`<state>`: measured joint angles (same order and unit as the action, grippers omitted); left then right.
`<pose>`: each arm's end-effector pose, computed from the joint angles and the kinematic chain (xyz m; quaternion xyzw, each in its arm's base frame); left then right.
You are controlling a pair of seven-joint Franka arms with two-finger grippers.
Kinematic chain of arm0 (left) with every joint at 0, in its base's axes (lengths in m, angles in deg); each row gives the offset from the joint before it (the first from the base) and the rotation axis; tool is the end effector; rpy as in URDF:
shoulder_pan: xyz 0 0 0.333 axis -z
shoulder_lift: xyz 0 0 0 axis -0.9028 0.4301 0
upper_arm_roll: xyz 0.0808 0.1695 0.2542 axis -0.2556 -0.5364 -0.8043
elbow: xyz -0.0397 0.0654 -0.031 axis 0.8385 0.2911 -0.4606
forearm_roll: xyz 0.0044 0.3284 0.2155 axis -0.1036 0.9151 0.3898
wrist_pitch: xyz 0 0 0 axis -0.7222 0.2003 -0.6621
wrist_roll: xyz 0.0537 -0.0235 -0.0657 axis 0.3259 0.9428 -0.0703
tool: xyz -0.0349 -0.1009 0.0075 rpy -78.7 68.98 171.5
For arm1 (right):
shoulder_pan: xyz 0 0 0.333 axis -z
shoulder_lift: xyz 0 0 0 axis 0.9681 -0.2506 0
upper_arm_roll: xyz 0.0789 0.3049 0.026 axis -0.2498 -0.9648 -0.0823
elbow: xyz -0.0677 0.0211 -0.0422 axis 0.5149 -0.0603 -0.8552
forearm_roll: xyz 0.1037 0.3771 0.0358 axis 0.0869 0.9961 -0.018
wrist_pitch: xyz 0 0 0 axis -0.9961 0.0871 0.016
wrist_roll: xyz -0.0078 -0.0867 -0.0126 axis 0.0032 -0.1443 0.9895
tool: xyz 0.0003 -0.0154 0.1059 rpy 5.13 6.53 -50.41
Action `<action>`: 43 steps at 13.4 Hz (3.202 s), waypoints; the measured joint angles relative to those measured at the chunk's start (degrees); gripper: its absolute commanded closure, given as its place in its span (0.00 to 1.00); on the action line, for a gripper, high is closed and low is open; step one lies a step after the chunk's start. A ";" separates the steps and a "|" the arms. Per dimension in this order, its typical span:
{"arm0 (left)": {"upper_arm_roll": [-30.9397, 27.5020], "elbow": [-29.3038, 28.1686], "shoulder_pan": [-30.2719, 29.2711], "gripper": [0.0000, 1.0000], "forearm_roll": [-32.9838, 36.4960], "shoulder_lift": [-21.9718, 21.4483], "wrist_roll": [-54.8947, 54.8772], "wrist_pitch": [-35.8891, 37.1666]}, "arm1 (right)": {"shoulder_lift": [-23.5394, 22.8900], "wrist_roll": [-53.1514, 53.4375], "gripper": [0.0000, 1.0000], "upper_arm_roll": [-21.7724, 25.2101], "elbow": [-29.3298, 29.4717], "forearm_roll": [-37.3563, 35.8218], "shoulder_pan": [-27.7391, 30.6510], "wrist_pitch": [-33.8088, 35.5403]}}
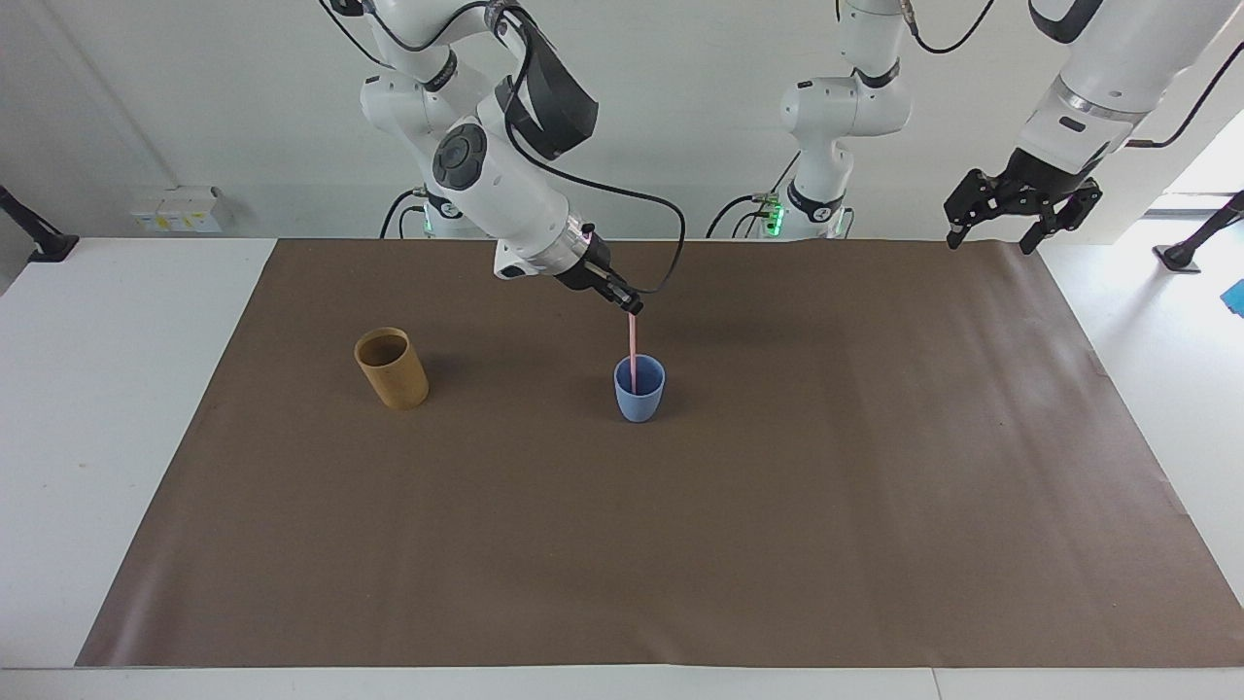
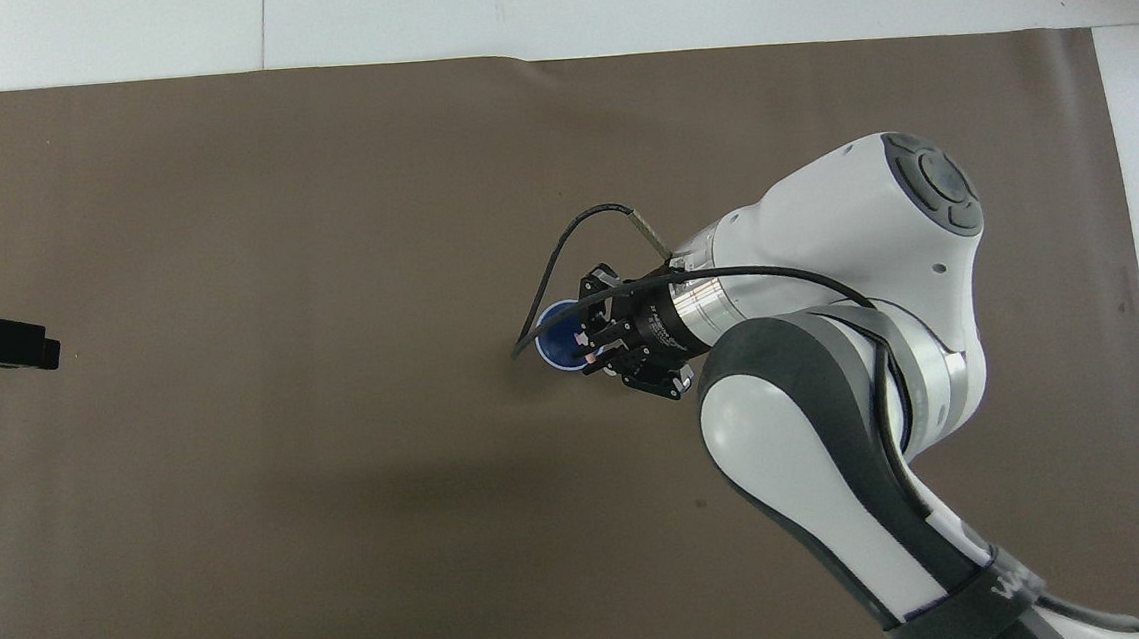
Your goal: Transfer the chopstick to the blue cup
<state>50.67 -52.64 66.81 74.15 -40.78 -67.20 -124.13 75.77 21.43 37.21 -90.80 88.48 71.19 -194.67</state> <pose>0.5260 -0.0232 0.6485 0.9979 -0.0627 0.0018 0.0160 0.5435 0.2892 0.4814 -0.8644 0.4211 0.1798 0.2077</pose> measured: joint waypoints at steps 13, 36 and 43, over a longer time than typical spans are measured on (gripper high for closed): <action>0.00 0.00 0.00 0.00 0.00 0.00 0.00 0.00 | 5.87 -22.89 0.00 0.87 5.88 -23.79 6.15 9.62; 0.00 0.00 0.00 0.00 0.00 0.00 0.00 0.00 | 13.32 -53.35 0.00 16.23 12.95 -30.67 4.11 28.79; 0.00 0.00 0.00 0.00 0.00 0.00 0.00 0.00 | 12.80 -54.92 0.00 17.05 13.55 -30.67 4.04 28.81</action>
<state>50.67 -52.64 66.81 74.15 -40.78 -67.20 -124.13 88.57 -33.48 54.27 -77.26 57.80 75.23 -165.86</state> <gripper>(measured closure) 0.000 0.000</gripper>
